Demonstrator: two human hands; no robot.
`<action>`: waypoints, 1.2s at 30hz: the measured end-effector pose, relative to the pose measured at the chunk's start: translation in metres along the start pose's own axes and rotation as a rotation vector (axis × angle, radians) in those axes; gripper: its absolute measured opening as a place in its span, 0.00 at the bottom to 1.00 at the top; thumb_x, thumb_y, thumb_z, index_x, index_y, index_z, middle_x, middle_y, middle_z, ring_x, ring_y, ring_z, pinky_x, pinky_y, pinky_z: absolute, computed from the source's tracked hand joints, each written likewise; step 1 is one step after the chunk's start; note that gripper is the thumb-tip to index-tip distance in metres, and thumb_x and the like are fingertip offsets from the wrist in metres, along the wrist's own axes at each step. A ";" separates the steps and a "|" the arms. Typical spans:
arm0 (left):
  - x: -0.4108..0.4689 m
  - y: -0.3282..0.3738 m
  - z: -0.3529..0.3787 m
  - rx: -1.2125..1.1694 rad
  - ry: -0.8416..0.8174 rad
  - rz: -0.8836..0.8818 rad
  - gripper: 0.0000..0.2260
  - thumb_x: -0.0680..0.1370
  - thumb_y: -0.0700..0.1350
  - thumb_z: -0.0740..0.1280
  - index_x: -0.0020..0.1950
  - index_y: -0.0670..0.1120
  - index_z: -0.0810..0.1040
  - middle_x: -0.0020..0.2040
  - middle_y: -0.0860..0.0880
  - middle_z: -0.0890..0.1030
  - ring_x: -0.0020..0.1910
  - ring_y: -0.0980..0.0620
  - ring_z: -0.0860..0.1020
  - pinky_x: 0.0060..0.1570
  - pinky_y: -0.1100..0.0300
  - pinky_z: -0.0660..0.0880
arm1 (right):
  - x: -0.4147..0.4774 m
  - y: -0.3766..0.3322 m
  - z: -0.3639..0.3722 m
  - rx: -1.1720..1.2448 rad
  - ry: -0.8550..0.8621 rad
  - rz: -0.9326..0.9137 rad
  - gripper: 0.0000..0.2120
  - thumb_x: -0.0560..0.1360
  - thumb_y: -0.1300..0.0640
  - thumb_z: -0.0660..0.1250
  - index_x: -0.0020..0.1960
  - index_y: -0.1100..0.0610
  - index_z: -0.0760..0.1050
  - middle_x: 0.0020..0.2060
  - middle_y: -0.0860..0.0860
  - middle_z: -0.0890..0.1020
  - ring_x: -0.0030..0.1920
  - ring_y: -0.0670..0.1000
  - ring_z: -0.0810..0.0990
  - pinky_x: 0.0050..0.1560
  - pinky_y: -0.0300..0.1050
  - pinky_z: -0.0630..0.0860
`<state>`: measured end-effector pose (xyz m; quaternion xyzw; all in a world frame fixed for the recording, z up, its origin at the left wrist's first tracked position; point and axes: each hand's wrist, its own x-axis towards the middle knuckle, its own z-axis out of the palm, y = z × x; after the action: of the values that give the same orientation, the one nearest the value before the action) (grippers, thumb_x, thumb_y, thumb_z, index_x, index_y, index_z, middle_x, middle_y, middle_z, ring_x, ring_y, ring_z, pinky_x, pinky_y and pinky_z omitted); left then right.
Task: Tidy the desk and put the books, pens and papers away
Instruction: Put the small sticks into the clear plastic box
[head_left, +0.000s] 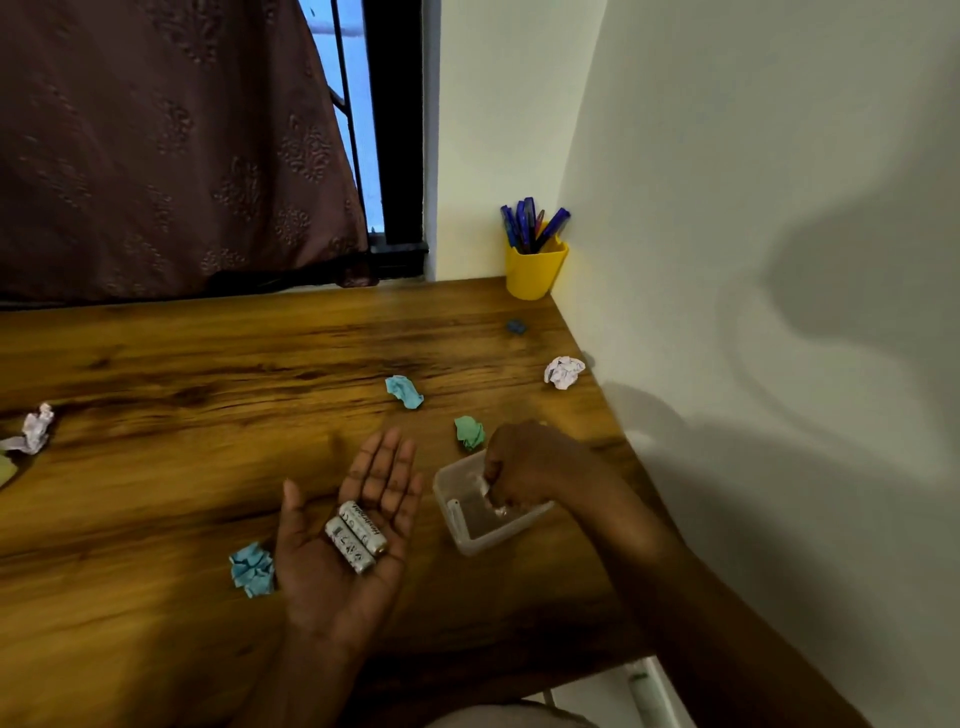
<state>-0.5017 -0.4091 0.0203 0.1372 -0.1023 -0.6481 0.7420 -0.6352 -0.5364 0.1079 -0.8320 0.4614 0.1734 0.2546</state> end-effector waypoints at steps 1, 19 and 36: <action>-0.001 0.002 -0.002 0.009 0.005 -0.005 0.33 0.79 0.65 0.42 0.75 0.43 0.43 0.77 0.45 0.45 0.77 0.50 0.43 0.75 0.55 0.38 | 0.007 -0.002 0.006 -0.024 -0.017 -0.010 0.18 0.70 0.58 0.73 0.58 0.60 0.77 0.55 0.55 0.80 0.54 0.52 0.79 0.49 0.43 0.75; 0.012 -0.008 0.022 0.003 -0.153 -0.037 0.37 0.77 0.69 0.44 0.75 0.44 0.43 0.75 0.46 0.40 0.75 0.49 0.38 0.72 0.51 0.31 | -0.046 -0.066 0.013 0.043 0.323 -0.339 0.13 0.77 0.51 0.62 0.58 0.57 0.74 0.53 0.54 0.79 0.55 0.52 0.76 0.54 0.47 0.70; 0.021 -0.002 -0.003 -0.055 0.031 -0.042 0.33 0.78 0.66 0.44 0.75 0.45 0.48 0.77 0.47 0.49 0.77 0.52 0.46 0.75 0.55 0.44 | -0.008 -0.006 0.003 -0.126 0.094 0.005 0.14 0.76 0.57 0.65 0.60 0.60 0.72 0.59 0.56 0.77 0.60 0.54 0.75 0.57 0.46 0.71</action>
<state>-0.4994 -0.4304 0.0164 0.1291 -0.0700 -0.6640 0.7332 -0.6348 -0.5268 0.1113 -0.8525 0.4629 0.1636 0.1793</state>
